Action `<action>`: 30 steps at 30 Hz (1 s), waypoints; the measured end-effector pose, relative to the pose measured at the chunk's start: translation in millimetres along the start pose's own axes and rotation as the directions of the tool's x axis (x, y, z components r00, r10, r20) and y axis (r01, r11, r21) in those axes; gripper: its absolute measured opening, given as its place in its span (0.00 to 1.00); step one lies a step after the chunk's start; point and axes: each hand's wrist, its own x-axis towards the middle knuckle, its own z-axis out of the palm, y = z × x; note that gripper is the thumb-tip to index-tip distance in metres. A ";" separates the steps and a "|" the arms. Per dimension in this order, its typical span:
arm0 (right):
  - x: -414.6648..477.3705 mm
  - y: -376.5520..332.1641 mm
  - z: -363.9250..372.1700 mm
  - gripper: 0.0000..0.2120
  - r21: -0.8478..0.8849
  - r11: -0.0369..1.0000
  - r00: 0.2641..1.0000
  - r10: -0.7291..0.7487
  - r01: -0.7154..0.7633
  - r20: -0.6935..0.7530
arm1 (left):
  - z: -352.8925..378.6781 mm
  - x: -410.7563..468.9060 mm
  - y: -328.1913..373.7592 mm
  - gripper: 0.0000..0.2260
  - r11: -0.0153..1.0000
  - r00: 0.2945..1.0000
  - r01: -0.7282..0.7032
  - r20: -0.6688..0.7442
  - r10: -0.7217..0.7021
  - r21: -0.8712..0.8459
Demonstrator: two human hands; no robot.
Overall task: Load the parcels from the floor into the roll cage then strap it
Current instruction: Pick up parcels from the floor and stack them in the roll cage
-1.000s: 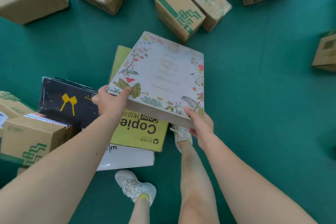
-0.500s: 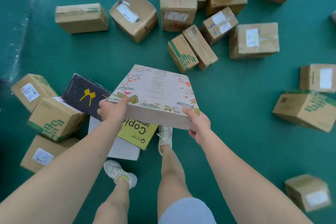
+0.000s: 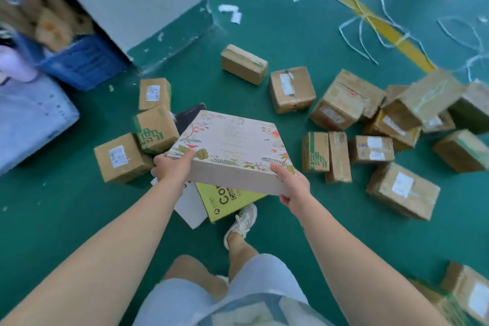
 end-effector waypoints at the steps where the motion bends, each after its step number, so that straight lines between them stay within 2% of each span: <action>1: -7.5 -4.2 7.3 0.11 -0.033 0.999 0.999 -0.025 0.026 0.023 | -13.5 -3.9 -2.8 0.35 0.999 1.000 0.009 -0.020 -0.009 -0.036; 6: -40.7 -6.6 37.6 0.26 -0.179 0.970 0.979 -0.140 0.165 0.146 | -74.0 -30.1 -39.4 0.36 0.973 0.991 0.018 -0.124 -0.047 -0.228; 9: -68.0 1.2 47.8 0.31 -0.264 0.934 0.956 -0.180 0.241 0.233 | -107.7 -56.3 -71.2 0.35 0.944 0.979 0.015 -0.188 -0.081 -0.331; 11: -92.4 8.8 51.6 0.27 -0.325 0.902 0.936 -0.189 0.285 0.296 | -129.1 -77.9 -96.6 0.33 0.915 0.967 0.022 -0.224 -0.122 -0.403; 14: -131.6 19.8 56.2 0.16 -0.410 0.836 0.901 -0.207 0.366 0.382 | -158.0 -108.8 -134.7 0.32 0.868 0.939 0.035 -0.281 -0.198 -0.495; 16: -152.9 28.7 58.0 0.13 -0.437 0.797 0.872 -0.215 0.417 0.439 | -174.6 -128.3 -157.3 0.32 0.830 0.919 0.048 -0.302 -0.255 -0.555; 23: -210.6 46.7 66.5 0.14 -0.478 0.696 0.762 -0.154 0.535 0.629 | -208.0 -194.2 -210.1 0.32 0.693 0.838 0.003 -0.377 -0.395 -0.721; 28: -240.9 49.5 74.4 0.11 -0.493 0.580 0.638 -0.060 0.649 0.768 | -207.2 -242.8 -243.0 0.37 0.551 0.724 -0.091 -0.435 -0.536 -0.830; 30: -250.6 51.8 73.3 0.14 -0.489 0.553 0.595 -0.014 0.674 0.804 | -201.2 -259.4 -257.1 0.37 0.486 0.685 -0.132 -0.434 -0.585 -0.864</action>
